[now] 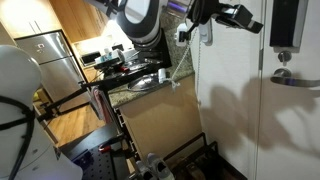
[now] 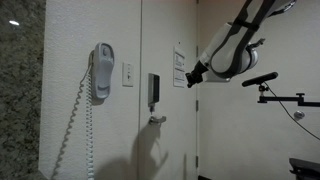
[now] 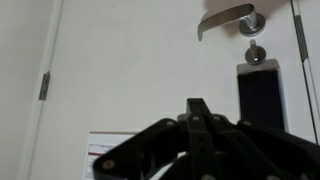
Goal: Push a button on the digital lock on the door
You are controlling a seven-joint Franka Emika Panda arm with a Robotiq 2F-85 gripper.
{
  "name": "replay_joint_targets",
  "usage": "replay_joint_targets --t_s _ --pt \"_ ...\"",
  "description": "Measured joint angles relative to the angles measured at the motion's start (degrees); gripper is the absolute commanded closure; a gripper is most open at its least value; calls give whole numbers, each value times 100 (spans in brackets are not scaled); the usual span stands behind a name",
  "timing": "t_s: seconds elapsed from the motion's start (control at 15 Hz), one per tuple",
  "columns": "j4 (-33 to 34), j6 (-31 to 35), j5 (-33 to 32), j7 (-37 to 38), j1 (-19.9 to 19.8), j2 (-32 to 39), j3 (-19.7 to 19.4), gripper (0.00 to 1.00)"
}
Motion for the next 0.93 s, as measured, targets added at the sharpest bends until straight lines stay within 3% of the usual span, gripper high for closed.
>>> replay_joint_targets --t_s 0.2,0.93 --pt "-351 186 129 -2 493 38 -351 99" --pt "-343 176 184 -17 376 45 -217 99"
